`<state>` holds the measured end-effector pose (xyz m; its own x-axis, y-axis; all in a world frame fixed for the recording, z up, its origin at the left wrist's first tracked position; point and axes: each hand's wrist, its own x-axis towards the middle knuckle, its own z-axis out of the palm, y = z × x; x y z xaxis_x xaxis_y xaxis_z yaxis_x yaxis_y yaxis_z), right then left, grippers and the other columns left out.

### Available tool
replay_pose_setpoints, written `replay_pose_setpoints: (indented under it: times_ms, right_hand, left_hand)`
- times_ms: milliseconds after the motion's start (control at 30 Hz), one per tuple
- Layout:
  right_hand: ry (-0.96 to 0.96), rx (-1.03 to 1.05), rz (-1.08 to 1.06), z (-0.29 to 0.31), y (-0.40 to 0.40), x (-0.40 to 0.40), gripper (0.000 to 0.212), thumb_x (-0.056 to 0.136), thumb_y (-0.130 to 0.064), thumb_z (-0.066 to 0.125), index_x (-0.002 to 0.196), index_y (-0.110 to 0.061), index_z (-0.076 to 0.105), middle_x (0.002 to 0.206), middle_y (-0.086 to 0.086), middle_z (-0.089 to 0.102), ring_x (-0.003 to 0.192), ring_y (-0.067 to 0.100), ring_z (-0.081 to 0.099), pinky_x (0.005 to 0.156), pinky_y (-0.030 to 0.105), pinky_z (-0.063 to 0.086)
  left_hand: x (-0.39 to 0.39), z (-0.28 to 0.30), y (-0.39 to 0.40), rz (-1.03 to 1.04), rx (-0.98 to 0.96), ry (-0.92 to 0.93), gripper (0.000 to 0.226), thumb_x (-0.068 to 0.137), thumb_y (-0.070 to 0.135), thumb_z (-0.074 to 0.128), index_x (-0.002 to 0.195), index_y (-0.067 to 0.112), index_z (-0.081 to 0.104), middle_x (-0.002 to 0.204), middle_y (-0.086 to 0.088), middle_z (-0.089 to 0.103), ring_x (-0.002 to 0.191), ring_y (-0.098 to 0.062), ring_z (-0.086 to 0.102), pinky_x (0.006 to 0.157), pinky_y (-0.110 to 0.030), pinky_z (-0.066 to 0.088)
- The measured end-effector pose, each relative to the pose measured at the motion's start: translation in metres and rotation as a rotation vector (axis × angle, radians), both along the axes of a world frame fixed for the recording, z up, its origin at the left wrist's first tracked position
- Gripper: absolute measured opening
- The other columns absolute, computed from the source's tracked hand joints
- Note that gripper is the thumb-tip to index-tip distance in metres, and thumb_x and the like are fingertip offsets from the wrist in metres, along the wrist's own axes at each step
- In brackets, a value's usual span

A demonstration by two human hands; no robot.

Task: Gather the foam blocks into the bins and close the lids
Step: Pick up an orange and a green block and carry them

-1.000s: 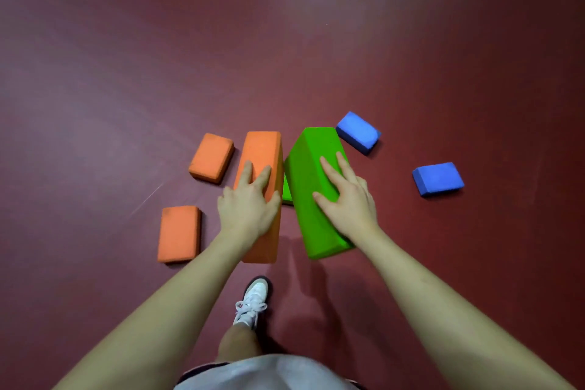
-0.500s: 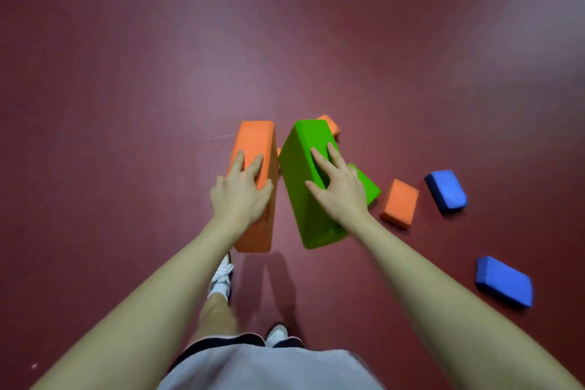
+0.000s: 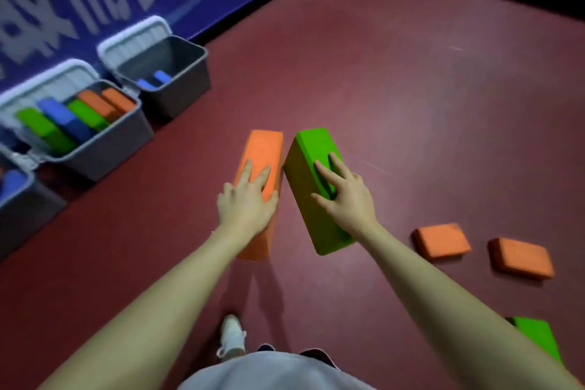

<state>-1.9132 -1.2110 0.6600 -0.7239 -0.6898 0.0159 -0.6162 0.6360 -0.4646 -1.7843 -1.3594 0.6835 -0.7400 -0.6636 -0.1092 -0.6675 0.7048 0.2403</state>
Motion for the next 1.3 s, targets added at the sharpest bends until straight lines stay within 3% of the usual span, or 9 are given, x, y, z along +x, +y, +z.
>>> replay_pose_setpoints:
  times_ms: [267, 533, 1033, 1300]
  right_hand:
    - [0.069, 0.007, 0.330, 0.005, -0.243, 0.062, 0.065, 0.087, -0.043, 0.063, 0.144, -0.047, 0.033, 0.159, -0.011, 0.019, 0.124, 0.034, 0.041, 0.093, 0.043, 0.046]
    - [0.127, 0.034, 0.523, 0.012, -0.401, 0.082, 0.064, 0.087, -0.043, 0.062, 0.144, -0.047, 0.033, 0.159, -0.011, 0.019, 0.122, 0.034, 0.042, 0.089, 0.042, 0.048]
    - [0.150, 0.044, 0.700, 0.020, -0.715, 0.008, 0.063, 0.086, -0.044, 0.062, 0.143, -0.046, 0.035, 0.159, -0.012, 0.020, 0.122, 0.033, 0.043, 0.090, 0.042, 0.047]
    - [0.098, 0.027, 0.692, 0.014, -0.832, -0.044, 0.063, 0.087, -0.044, 0.063, 0.143, -0.046, 0.035, 0.158, -0.011, 0.021, 0.127, 0.033, 0.040, 0.090, 0.041, 0.048]
  left_hand:
    - [0.103, 0.007, -0.200, 0.289, -0.040, 0.016, 0.056, 0.092, 0.050, 0.047, 0.146, 0.043, 0.030, 0.160, 0.008, 0.014, 0.118, -0.039, 0.048, 0.095, -0.036, 0.041]
    - [0.144, 0.006, -0.331, 0.451, -0.024, 0.030, 0.057, 0.093, 0.050, 0.046, 0.146, 0.043, 0.028, 0.160, 0.008, 0.012, 0.119, -0.038, 0.047, 0.095, -0.038, 0.041]
    - [0.077, 0.006, -0.612, 0.589, -0.028, 0.035, 0.057, 0.093, 0.049, 0.047, 0.147, 0.041, 0.029, 0.160, 0.007, 0.013, 0.122, -0.037, 0.045, 0.100, -0.037, 0.038]
    - [0.027, 0.008, -0.734, 0.609, -0.018, 0.073, 0.056, 0.092, 0.048, 0.048, 0.145, 0.041, 0.032, 0.160, 0.007, 0.014, 0.123, -0.039, 0.045, 0.100, -0.038, 0.038]
